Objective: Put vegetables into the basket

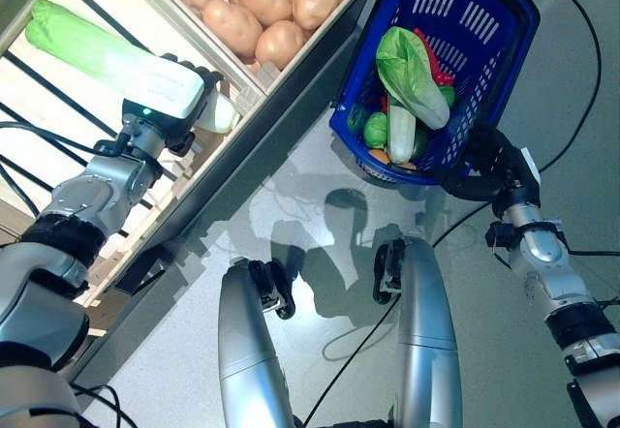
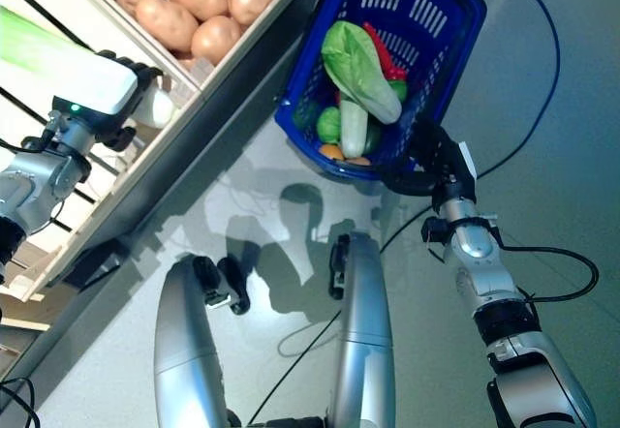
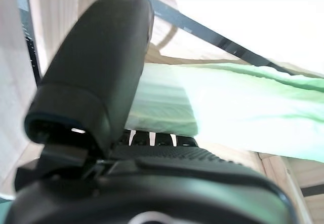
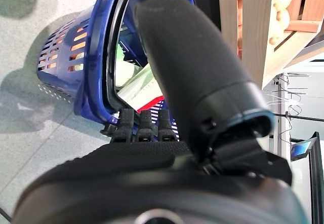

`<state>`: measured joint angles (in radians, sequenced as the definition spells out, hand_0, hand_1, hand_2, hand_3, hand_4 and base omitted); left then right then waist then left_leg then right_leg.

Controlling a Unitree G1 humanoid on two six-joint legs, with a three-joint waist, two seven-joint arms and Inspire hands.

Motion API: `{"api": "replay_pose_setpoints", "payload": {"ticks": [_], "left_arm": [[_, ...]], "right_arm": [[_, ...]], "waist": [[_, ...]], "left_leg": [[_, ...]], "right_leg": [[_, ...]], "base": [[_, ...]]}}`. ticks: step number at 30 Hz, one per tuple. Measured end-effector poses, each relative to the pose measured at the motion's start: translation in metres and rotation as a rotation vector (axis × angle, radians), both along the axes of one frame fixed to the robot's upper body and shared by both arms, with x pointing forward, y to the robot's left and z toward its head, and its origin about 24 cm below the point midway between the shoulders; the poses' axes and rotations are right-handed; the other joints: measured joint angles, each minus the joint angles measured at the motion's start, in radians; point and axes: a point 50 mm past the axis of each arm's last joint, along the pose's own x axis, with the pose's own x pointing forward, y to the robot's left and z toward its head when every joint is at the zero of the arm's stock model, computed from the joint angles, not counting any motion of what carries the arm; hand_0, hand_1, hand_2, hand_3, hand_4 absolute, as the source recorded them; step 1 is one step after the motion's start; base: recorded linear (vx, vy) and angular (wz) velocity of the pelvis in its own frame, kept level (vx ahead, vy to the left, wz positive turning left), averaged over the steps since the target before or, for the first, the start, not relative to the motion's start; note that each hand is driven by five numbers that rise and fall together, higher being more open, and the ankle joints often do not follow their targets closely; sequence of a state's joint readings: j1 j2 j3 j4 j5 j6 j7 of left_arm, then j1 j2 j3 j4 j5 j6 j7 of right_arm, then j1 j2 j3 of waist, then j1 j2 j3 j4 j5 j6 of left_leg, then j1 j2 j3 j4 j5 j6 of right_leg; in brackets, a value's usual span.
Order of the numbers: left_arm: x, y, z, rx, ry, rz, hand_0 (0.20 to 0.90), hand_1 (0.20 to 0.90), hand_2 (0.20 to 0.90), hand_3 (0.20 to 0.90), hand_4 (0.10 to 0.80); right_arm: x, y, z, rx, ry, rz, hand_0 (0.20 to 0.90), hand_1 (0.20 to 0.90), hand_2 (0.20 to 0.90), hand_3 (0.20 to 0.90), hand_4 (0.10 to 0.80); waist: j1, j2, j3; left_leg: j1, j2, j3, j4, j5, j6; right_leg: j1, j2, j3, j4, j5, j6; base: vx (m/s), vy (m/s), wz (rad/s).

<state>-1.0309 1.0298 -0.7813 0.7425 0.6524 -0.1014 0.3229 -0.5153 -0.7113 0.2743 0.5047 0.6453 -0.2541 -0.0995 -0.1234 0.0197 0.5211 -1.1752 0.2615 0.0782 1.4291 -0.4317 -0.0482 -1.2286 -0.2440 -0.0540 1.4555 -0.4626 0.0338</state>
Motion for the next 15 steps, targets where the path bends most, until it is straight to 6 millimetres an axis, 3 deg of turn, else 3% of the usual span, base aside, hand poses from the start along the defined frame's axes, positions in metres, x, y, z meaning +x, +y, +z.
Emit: {"api": "replay_pose_setpoints", "payload": {"ticks": [1, 2, 7, 15], "left_arm": [[0.000, 0.000, 0.000, 0.000, 0.000, 0.002, 0.375, 0.375, 0.375, 0.375, 0.450], [0.000, 0.000, 0.000, 0.000, 0.000, 0.002, 0.300, 0.300, 0.300, 0.300, 0.400], [0.000, 0.003, -0.003, -0.001, 0.029, 0.019, 0.300, 0.300, 0.300, 0.300, 0.400], [-0.004, 0.008, -0.035, -0.025, 0.164, 0.042, 0.300, 0.300, 0.300, 0.300, 0.400]], "right_arm": [[0.000, 0.000, 0.000, 0.000, -0.001, 0.000, 0.900, 0.900, 0.900, 0.900, 0.800], [0.000, 0.000, 0.000, 0.000, -0.001, 0.000, 0.900, 0.900, 0.900, 0.900, 0.800], [0.000, 0.000, -0.001, 0.001, 0.001, 0.001, 0.900, 0.900, 0.900, 0.900, 0.800], [-0.001, 0.003, -0.005, 0.010, 0.009, 0.006, 0.900, 0.900, 0.900, 0.900, 0.800]], "waist": [[0.000, 0.000, 0.000], [0.000, 0.000, 0.000], [0.005, 0.000, 0.000], [0.009, 0.000, 0.000]], "left_leg": [[0.001, 0.000, 0.000, 0.000, 0.000, 0.000], [0.003, 0.000, 0.001, 0.000, 0.000, 0.000], [0.024, 0.001, 0.007, -0.007, -0.001, 0.000], [0.190, 0.001, 0.022, -0.139, 0.014, -0.020]], "right_leg": [[0.000, 0.001, 0.000, 0.000, 0.000, 0.000], [0.001, 0.001, 0.000, 0.000, 0.000, 0.000], [0.014, 0.006, 0.009, -0.007, 0.002, 0.002], [0.181, 0.022, -0.014, -0.140, 0.024, 0.009]], "base": [[0.000, 0.000, 0.00], [0.004, 0.037, -0.02], [0.009, 0.035, -0.04], [0.031, 0.002, -0.05]]}}
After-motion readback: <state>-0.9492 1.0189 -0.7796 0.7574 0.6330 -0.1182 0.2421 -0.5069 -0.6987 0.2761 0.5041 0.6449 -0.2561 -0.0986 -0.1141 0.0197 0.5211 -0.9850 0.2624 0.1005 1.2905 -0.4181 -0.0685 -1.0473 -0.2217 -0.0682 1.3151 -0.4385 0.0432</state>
